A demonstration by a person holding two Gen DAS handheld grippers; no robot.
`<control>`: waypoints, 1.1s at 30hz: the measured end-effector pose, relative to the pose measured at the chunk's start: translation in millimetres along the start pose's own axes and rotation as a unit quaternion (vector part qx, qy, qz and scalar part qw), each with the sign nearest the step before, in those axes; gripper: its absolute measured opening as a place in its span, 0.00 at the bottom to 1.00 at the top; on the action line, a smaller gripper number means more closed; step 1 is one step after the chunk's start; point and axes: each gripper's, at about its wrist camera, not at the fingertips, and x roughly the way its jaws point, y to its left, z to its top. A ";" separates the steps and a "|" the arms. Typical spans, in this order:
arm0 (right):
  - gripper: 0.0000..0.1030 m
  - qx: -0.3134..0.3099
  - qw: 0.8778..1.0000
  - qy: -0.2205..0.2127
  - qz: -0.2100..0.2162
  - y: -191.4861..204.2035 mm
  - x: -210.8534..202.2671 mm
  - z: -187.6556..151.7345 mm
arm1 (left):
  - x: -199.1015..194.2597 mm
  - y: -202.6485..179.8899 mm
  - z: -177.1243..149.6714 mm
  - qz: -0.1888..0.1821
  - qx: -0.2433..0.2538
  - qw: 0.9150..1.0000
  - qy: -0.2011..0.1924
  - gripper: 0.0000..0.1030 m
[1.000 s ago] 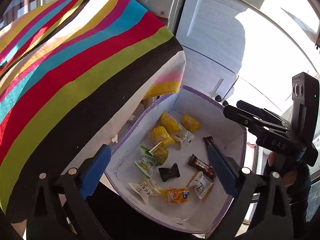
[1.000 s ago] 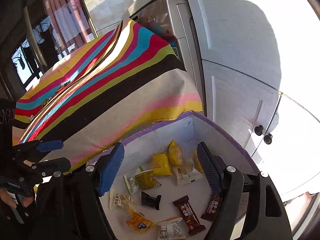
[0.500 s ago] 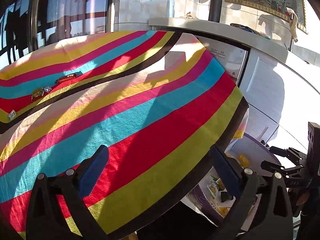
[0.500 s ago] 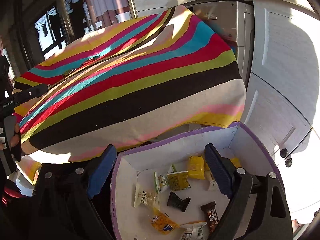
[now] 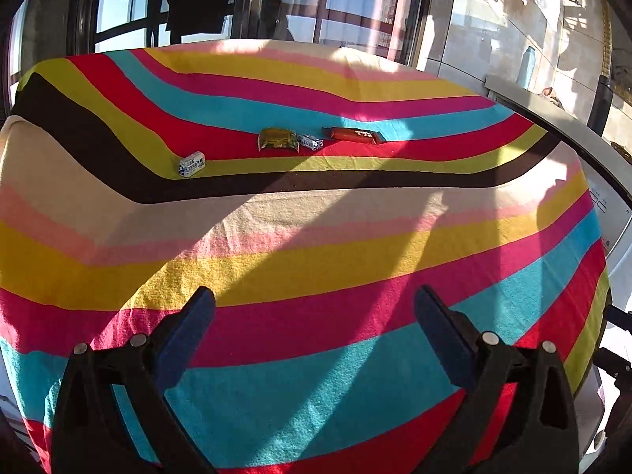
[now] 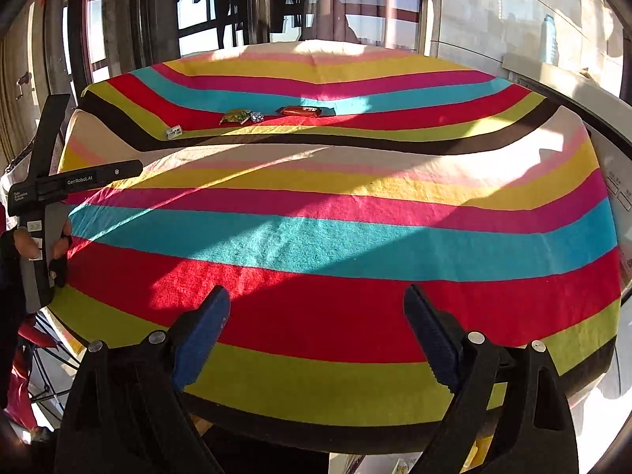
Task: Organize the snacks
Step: 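Move both open tools back over the remaining snacks, then grasp the white-blue pack with the right tool while the left tool grasps the yellow-green bag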
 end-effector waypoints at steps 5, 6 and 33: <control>0.84 -0.048 0.998 0.018 0.029 36.1 76.4 60.0 | 11.5 48.0 3.6 -0.007 -0.065 0.998 0.018 0.97; 0.84 -0.054 0.998 0.022 0.036 43.0 92.0 72.0 | 13.0 56.4 2.8 -0.023 -0.087 0.996 0.024 0.97; 0.38 -0.096 0.990 0.072 0.071 92.7 315.4 259.1 | 23.2 58.4 -2.7 -0.031 -0.133 0.990 0.042 0.97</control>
